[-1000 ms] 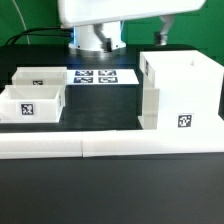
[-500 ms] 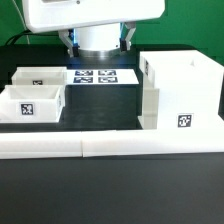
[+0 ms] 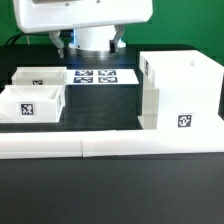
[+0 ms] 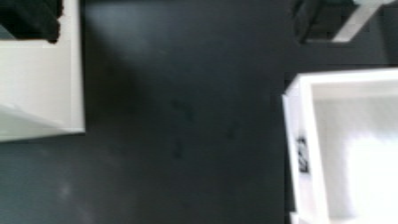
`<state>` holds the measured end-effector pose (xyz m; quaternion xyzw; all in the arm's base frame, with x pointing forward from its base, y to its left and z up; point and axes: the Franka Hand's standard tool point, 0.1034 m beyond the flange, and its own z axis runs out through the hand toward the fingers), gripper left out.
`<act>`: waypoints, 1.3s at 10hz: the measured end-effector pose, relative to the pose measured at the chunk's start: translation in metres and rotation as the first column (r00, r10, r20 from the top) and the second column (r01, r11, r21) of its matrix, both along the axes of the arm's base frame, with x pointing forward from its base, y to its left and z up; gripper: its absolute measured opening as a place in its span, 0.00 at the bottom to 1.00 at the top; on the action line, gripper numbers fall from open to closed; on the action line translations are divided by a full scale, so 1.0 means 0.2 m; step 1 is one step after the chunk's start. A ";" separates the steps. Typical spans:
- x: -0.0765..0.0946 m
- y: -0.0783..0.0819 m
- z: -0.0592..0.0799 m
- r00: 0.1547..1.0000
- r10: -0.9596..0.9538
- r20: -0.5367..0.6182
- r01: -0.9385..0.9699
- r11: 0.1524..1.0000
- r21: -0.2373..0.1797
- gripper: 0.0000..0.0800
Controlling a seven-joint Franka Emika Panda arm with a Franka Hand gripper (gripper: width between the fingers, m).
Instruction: Assemble drawer
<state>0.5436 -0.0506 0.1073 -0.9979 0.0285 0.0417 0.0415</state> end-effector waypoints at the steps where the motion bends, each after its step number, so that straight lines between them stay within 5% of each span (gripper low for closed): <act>1: -0.05 -0.05 -0.05 1.000 -0.015 0.006 0.015 1.000 -0.012 0.81; 6: -0.13 -0.22 -0.23 1.000 0.015 0.019 -0.014 0.999 -0.046 0.81; 12: -0.14 -0.23 -0.28 0.999 0.034 0.016 -0.033 0.998 -0.051 0.81; 13: -0.17 -0.24 -0.34 0.999 0.036 0.028 -0.034 0.997 -0.065 0.81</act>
Offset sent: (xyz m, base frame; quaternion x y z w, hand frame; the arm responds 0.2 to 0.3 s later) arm -0.0164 -0.0334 -0.0317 -0.0062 0.0261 -0.0230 0.9994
